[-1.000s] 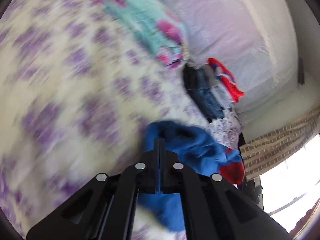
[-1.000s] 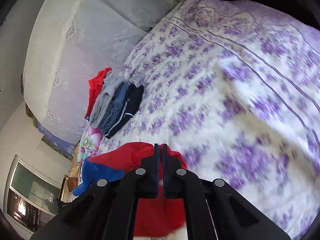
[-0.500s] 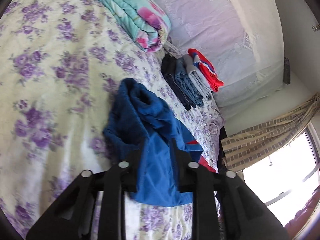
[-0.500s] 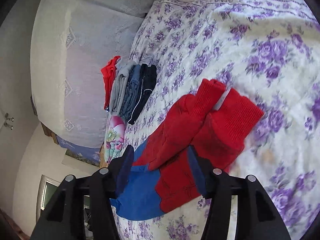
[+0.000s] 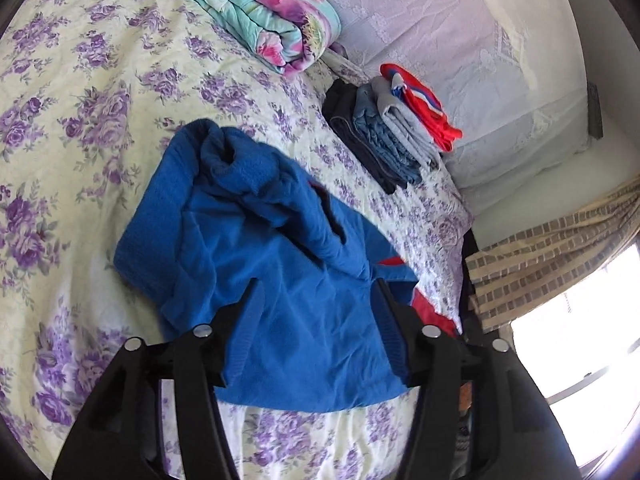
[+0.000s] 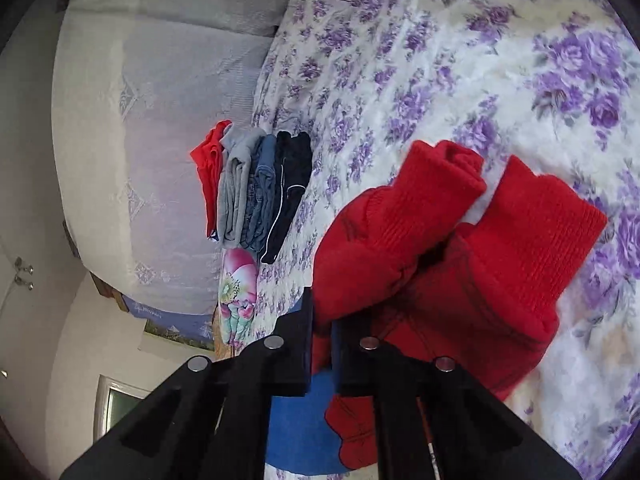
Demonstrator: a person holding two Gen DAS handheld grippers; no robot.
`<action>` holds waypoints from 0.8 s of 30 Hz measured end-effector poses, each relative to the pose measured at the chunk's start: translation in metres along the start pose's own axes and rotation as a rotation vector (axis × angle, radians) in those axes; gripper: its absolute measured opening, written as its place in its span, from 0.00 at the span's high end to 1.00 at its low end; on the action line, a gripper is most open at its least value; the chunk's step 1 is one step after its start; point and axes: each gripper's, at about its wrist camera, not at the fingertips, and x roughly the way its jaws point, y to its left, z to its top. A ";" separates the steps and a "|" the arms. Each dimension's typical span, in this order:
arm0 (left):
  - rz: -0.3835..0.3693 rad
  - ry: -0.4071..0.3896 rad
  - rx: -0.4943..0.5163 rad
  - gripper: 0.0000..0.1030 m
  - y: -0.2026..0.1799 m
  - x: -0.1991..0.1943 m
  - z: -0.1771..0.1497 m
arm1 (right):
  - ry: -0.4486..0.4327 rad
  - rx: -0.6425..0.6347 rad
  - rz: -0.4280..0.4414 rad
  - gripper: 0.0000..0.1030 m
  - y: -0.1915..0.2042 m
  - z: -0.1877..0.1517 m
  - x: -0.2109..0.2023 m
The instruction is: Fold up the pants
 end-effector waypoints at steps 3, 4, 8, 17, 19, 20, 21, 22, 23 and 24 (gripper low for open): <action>-0.022 -0.002 -0.069 0.43 0.001 0.008 0.014 | -0.002 -0.020 0.017 0.94 0.004 0.001 -0.005; -0.031 0.006 -0.089 0.41 0.001 0.012 0.018 | -0.003 -0.020 0.025 0.94 0.005 0.003 -0.007; 0.010 0.021 -0.200 0.35 0.006 0.034 0.033 | -0.006 -0.029 0.028 0.94 0.008 0.012 -0.012; 0.128 0.036 -0.247 0.88 0.018 0.065 0.072 | 0.013 -0.023 -0.001 0.94 0.004 0.016 -0.005; 0.118 0.022 -0.217 0.90 0.013 0.062 0.083 | 0.007 -0.033 -0.004 0.94 0.012 0.024 -0.003; 0.106 0.003 -0.199 0.90 0.008 0.057 0.089 | -0.003 -0.045 0.004 0.94 0.020 0.030 -0.004; 0.060 -0.016 -0.187 0.90 0.002 0.048 0.095 | -0.015 -0.063 0.018 0.95 0.029 0.036 -0.007; -0.010 -0.032 -0.181 0.90 -0.002 0.037 0.099 | -0.030 -0.089 0.034 0.95 0.040 0.041 -0.012; -0.064 -0.037 -0.164 0.90 -0.006 0.027 0.100 | -0.042 -0.122 0.053 0.95 0.050 0.043 -0.019; -0.091 -0.042 -0.145 0.90 -0.007 0.018 0.098 | -0.049 -0.155 0.062 0.95 0.058 0.043 -0.027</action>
